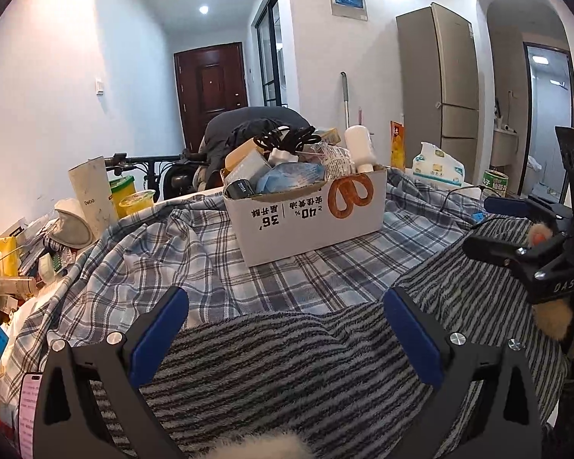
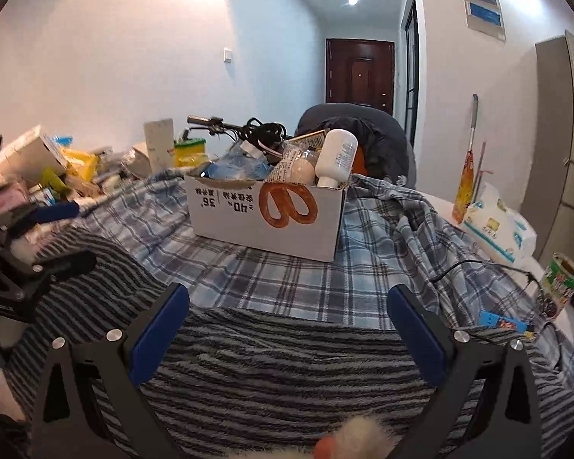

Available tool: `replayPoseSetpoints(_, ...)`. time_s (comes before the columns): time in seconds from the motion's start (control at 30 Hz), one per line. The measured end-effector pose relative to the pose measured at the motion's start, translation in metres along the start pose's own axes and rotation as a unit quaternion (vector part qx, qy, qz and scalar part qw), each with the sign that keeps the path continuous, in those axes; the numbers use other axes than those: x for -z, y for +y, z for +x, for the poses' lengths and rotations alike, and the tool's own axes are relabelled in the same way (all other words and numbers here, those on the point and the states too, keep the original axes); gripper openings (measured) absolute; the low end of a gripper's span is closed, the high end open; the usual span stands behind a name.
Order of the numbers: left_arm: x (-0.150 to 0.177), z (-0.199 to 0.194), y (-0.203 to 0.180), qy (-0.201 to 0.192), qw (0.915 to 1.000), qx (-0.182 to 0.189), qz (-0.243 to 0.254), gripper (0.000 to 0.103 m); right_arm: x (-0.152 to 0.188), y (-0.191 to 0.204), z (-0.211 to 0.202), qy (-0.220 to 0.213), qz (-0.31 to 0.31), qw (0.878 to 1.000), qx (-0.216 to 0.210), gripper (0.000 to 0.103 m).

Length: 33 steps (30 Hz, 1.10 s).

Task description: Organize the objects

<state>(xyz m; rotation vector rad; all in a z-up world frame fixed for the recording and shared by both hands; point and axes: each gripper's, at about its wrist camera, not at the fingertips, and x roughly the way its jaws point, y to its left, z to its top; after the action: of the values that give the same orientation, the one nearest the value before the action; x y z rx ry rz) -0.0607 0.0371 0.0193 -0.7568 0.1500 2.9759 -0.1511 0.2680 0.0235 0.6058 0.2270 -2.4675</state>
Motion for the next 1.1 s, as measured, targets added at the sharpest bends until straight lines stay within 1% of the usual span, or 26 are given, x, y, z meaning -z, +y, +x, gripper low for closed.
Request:
replayPoseSetpoints(0.1, -0.0001, -0.0001, 0.0004, 0.000, 1.0000, 0.001, -0.001, 0.103, -0.0002, 0.0008, 0.0014, 0.004, -0.006, 1.000, -0.003, 0.103)
replayPoseSetpoints(0.23, 0.0002, -0.0003, 0.0007, 0.002, 1.0000, -0.002, 0.002, 0.103, 0.0002, -0.0038, -0.0007, 0.001, 0.006, 1.000, -0.008, 0.103)
replayPoseSetpoints(0.5, 0.0005, -0.0021, -0.0022, -0.003, 1.0000, -0.001, 0.008, 0.103, -0.0003, -0.0014, -0.0021, -0.003, 0.001, 1.000, -0.010, 0.103)
replayPoseSetpoints(1.1, 0.0013, -0.0021, -0.0022, -0.001, 1.0000, -0.001, 0.002, 0.103, 0.0002, 0.0014, -0.0014, 0.000, -0.004, 1.000, -0.015, 0.103)
